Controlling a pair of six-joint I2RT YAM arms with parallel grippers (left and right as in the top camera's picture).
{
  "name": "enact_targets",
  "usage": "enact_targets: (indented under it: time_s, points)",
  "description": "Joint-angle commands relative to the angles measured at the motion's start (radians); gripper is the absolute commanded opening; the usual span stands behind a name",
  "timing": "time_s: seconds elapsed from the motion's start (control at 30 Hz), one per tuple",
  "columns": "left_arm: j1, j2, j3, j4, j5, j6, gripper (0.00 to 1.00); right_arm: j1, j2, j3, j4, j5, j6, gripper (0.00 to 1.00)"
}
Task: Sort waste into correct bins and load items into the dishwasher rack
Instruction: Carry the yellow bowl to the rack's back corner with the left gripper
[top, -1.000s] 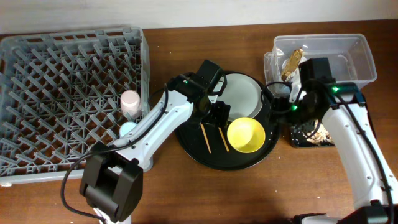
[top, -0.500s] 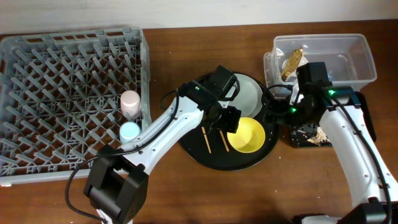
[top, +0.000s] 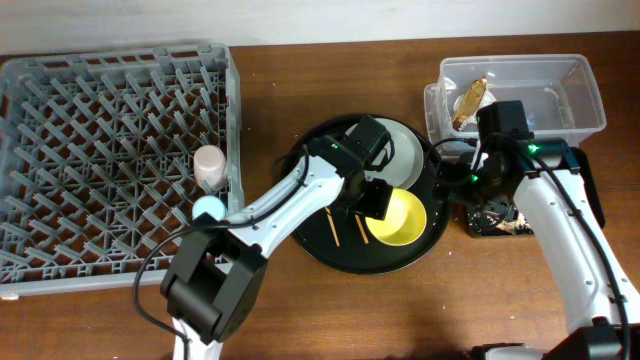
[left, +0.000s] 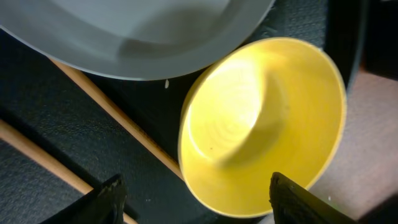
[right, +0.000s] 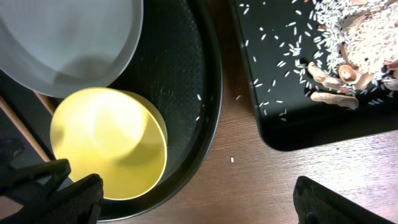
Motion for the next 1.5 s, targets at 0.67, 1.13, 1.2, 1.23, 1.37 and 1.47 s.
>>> enact_targets:
  time_s: [0.67, 1.13, 1.2, 1.23, 1.37, 1.47]
  points:
    - [-0.006, 0.091, -0.003, 0.056, 0.013, -0.047, 0.01, -0.180, -0.008, -0.007, 0.041, 0.059, 0.031, 0.98]
    - [0.114, -0.162, 0.465, -0.399, -0.556, 0.079, 0.01, -0.180, -0.008, -0.007, 0.043, 0.062, 0.031, 0.98]
    - [0.166, -0.218, 0.465, -0.414, -0.784, 0.079, 0.01, -0.180, -0.008, -0.007, 0.043, 0.062, 0.031, 0.98]
    - [0.194, -0.234, 0.465, -0.417, -0.901, 0.079, 0.01, -0.180, -0.008, -0.007, 0.043, 0.062, 0.031, 0.98]
    - [0.294, -0.210, 0.461, -0.375, -1.269, 0.078, 0.01, -0.180, -0.008, -0.007, 0.043, 0.062, 0.031, 0.98]
    - [0.389, -0.163, 0.460, -0.266, -1.510, 0.078, 0.00, -0.180, -0.008, -0.007, 0.043, 0.062, 0.031, 0.98]
